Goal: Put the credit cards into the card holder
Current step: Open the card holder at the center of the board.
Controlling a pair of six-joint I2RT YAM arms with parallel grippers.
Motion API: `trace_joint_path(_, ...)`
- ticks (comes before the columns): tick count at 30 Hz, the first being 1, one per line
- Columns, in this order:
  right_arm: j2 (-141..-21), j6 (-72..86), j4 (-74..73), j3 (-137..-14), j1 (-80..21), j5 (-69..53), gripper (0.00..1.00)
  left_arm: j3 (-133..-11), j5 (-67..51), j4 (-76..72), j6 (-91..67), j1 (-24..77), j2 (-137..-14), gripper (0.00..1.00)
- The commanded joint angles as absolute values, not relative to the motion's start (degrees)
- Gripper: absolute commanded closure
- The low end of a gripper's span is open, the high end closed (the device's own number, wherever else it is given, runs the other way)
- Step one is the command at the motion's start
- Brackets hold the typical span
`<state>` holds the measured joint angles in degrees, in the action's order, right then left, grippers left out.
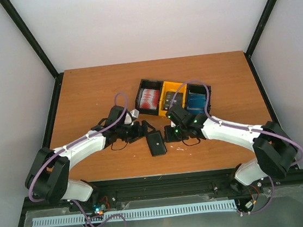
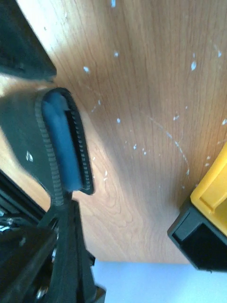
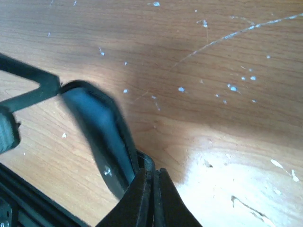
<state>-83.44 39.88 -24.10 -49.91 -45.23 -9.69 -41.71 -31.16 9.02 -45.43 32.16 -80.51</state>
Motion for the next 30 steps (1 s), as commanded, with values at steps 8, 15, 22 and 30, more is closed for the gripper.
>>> trace_joint_path(8,-80.3,37.9,-35.9,-56.2,-45.0,-11.7,0.97,-41.9,-29.5,9.7,-43.5,32.0,-81.8,0.0)
trace_joint_path(15,-81.6,38.5,-35.3,-58.4,-45.0,-12.2,0.97,-39.5,-35.3,4.2,-44.4,32.1,-82.6,0.01)
trace_joint_path(22,-84.5,38.6,-38.3,-57.7,-45.0,-4.6,0.97,-38.9,-34.9,4.7,-44.0,32.1,-84.3,0.26)
trace_joint_path(30,-86.5,40.2,-46.7,-56.9,-45.0,14.7,0.96,-38.4,-36.1,4.6,-43.6,32.0,-86.2,0.44)
